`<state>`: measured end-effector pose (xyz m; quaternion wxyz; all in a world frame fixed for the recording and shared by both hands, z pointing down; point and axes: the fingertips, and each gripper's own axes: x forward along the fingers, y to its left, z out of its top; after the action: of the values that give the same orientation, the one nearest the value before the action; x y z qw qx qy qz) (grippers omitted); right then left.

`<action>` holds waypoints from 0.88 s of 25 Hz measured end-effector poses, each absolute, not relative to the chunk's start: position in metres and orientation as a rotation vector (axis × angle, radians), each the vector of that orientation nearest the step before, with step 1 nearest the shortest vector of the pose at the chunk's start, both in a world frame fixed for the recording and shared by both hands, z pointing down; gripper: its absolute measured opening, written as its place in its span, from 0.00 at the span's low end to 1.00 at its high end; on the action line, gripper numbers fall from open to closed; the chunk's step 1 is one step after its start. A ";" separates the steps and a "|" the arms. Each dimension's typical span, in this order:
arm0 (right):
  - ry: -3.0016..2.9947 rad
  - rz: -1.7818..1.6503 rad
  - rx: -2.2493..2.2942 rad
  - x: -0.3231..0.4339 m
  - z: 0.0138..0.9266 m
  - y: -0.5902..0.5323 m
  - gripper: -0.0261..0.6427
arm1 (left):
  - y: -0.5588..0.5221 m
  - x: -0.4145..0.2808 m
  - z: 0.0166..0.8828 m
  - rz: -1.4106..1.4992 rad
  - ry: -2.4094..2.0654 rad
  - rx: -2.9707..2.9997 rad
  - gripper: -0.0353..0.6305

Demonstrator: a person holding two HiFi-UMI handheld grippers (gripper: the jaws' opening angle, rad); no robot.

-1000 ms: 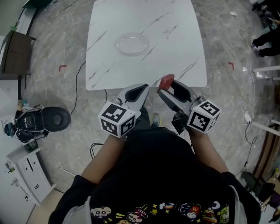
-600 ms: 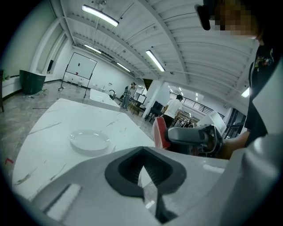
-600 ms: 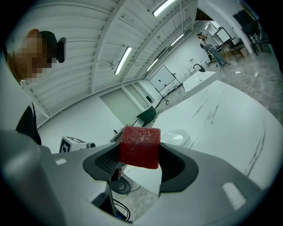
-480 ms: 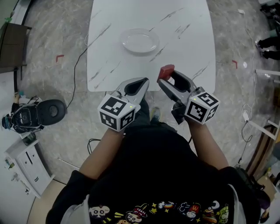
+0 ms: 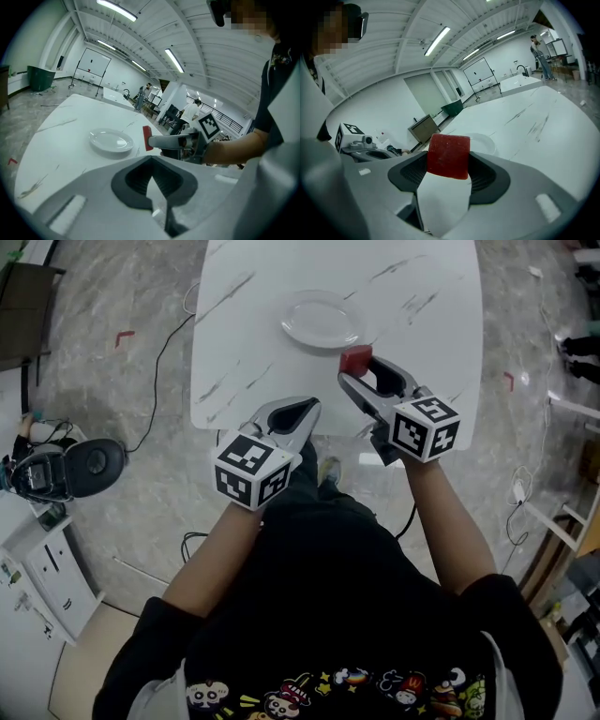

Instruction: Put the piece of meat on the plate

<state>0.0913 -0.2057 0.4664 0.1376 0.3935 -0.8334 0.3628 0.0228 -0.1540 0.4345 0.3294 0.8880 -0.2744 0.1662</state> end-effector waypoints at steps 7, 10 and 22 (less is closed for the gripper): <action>-2.360 0.951 1.093 0.081 0.495 -0.237 0.48 | -0.153 0.011 0.445 0.414 -0.728 2.300 0.05; -2.322 0.903 1.057 0.075 0.509 -0.257 0.48 | -0.164 0.003 0.455 0.407 -0.736 2.285 0.05; -2.117 0.811 0.880 0.061 0.551 -0.293 0.48 | -0.190 -0.008 0.458 0.334 -0.748 2.278 0.05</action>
<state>0.0614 -0.2928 0.5514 0.3475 0.3392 -0.8164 0.3126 -0.0080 -0.1900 0.4581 0.3528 0.8804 -0.2893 0.1291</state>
